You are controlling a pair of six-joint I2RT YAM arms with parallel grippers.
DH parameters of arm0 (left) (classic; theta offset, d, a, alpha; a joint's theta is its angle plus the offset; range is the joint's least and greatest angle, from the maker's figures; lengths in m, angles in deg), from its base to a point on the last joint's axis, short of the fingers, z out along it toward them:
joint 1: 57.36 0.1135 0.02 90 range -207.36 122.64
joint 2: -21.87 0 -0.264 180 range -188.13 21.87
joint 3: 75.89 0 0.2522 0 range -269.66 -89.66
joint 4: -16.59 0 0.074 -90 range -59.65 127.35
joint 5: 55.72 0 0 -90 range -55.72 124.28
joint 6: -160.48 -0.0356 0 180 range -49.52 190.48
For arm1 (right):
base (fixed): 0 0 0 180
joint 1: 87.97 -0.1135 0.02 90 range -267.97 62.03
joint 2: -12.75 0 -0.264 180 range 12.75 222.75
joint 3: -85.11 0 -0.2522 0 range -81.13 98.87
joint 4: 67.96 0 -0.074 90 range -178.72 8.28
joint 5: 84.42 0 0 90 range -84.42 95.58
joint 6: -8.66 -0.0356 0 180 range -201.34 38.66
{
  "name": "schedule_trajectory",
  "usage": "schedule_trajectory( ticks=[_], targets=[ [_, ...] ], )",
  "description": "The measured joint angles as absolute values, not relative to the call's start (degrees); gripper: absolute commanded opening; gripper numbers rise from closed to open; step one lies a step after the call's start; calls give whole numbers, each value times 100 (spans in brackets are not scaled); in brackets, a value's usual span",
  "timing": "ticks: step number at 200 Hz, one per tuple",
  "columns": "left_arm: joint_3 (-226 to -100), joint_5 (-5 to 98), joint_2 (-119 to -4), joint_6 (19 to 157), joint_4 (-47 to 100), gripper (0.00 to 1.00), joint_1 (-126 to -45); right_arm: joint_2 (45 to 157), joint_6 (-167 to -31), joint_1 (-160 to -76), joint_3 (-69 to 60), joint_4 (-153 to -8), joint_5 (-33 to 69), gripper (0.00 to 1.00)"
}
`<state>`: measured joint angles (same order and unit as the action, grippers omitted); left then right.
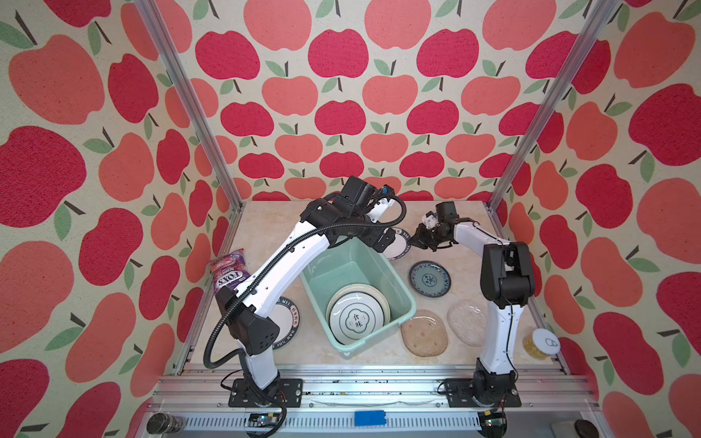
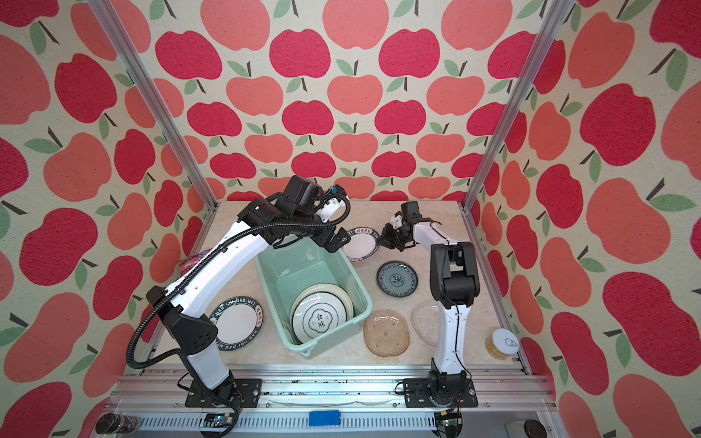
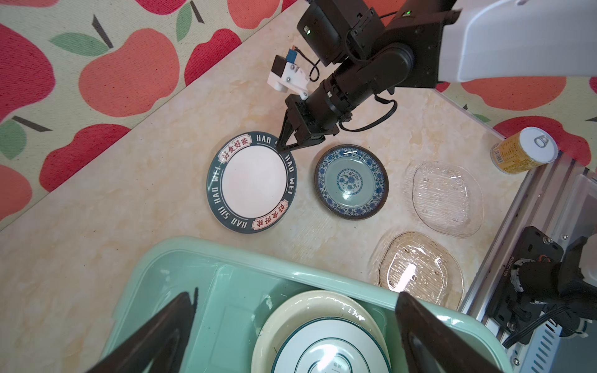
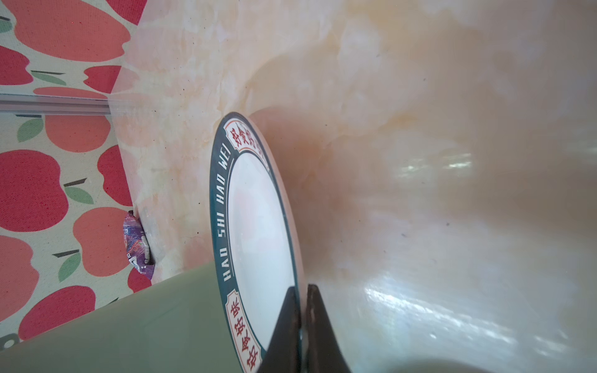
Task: Place the plates into the plastic bin on the countertop
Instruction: Pick up the plate from the top-center of the table.
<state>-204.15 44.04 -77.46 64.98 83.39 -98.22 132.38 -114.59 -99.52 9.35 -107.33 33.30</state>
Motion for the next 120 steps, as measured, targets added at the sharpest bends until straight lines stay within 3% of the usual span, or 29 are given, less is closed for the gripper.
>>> schedule_trajectory(
  ticks=[68,120],
  targets=[
    [-18623,4592,-5531,6922,7270,99,-8851,11339,-11464,-9915,821,-11535,2305,0],
    [-17591,6044,-4463,7925,6916,99,-7546,9909,-11529,-10009,826,-11979,2132,0]
  ],
)
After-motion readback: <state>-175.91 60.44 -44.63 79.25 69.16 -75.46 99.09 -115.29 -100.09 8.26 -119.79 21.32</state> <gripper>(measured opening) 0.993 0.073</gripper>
